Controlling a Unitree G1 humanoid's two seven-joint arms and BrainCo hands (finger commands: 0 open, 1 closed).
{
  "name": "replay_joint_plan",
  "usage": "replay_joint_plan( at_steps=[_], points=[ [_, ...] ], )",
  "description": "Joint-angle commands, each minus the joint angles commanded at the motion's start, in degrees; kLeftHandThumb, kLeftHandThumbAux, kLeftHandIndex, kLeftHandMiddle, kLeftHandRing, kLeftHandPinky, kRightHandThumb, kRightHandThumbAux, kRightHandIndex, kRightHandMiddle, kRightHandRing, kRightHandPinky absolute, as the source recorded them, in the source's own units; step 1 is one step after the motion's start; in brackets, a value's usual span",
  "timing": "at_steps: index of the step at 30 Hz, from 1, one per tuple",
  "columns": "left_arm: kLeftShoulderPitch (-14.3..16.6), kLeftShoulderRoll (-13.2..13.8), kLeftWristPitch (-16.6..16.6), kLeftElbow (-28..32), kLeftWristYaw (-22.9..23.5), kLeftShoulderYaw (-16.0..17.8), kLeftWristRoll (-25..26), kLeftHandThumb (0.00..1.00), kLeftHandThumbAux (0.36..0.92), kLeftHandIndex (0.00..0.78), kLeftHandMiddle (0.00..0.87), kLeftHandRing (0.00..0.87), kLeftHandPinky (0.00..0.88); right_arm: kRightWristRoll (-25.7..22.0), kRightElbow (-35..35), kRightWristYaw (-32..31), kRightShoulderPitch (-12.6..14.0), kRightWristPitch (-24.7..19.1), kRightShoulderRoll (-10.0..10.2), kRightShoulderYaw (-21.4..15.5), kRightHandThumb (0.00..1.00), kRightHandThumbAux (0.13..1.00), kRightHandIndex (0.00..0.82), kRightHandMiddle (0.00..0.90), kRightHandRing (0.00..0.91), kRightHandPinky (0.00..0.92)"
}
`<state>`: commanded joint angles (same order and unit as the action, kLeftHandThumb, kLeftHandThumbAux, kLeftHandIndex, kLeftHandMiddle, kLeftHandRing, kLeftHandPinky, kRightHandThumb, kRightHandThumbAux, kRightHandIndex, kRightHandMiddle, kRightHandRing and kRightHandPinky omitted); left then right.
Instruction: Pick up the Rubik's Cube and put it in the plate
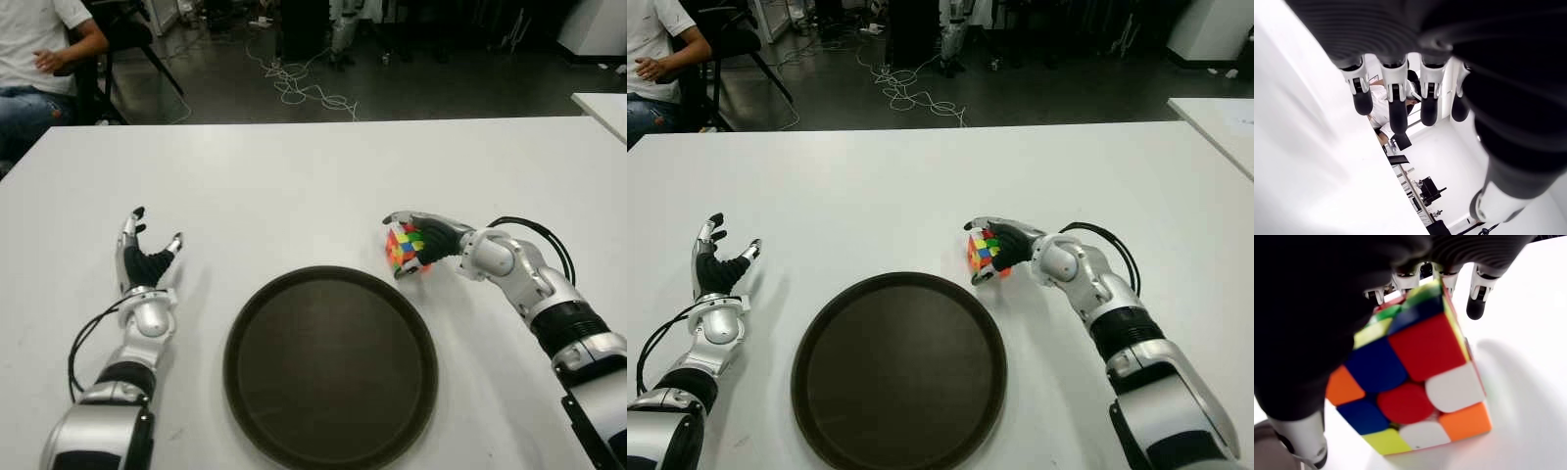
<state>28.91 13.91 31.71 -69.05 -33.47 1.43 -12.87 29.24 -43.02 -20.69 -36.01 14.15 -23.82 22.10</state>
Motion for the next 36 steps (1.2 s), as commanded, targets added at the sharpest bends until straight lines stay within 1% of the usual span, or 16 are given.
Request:
replay_joint_plan(
  at_steps=[3, 9, 19, 25, 28, 31, 33, 36],
  points=[
    [-0.05, -0.11, 0.26, 0.06, -0.11, 0.11, 0.11, 0.0, 0.765, 0.149, 0.152, 0.135, 0.083, -0.48, 0.2, -0.3, 0.11, -0.33, 0.1, -0.21, 0.0, 0.755, 0.07, 0.084, 0.08, 0.013],
    [-0.16, -0.03, 0.63, 0.13, -0.09, 0.02, 0.01, 0.0, 0.765, 0.157, 0.154, 0.147, 0.11, -1.14, 0.5, -0.74, 0.29, -0.24, 0.12, -0.46, 0.0, 0.761, 0.07, 0.085, 0.082, 0.018],
    [-0.17, 0.0, 0.84, 0.11, -0.23, -0.02, -0.07, 0.0, 0.77, 0.144, 0.155, 0.162, 0.141, -0.87, 0.04, -0.58, 0.21, 0.29, 0.07, -0.22, 0.0, 0.734, 0.07, 0.078, 0.081, 0.021],
    [-0.17, 0.0, 0.71, 0.05, -0.29, 0.11, 0.06, 0.0, 0.776, 0.149, 0.159, 0.149, 0.096, -1.14, -0.26, -0.35, 0.36, 0.44, 0.22, -0.45, 0.0, 0.72, 0.077, 0.093, 0.091, 0.03],
    [-0.17, -0.02, 0.65, 0.04, -0.16, 0.21, 0.2, 0.0, 0.762, 0.145, 0.151, 0.134, 0.084, -0.89, -0.65, -0.18, 0.32, 0.13, 0.29, -0.33, 0.0, 0.706, 0.078, 0.095, 0.089, 0.024],
    [-0.18, 0.05, 0.65, 0.02, -0.12, 0.25, 0.24, 0.0, 0.758, 0.143, 0.147, 0.129, 0.081, -0.64, -0.96, 0.2, 0.35, 0.04, 0.37, -0.21, 0.0, 0.703, 0.079, 0.096, 0.087, 0.019],
    [-0.16, 0.1, 0.67, -0.01, -0.1, 0.26, 0.24, 0.0, 0.764, 0.149, 0.15, 0.138, 0.103, -0.47, -1.21, 0.6, 0.44, -0.06, 0.41, -0.15, 0.0, 0.717, 0.078, 0.093, 0.087, 0.024],
    [-0.15, 0.17, 0.73, -0.04, -0.03, 0.28, 0.24, 0.0, 0.776, 0.153, 0.154, 0.144, 0.106, -0.71, -1.39, 0.51, 0.57, -0.27, 0.46, -0.26, 0.0, 0.727, 0.081, 0.095, 0.09, 0.031]
  ],
)
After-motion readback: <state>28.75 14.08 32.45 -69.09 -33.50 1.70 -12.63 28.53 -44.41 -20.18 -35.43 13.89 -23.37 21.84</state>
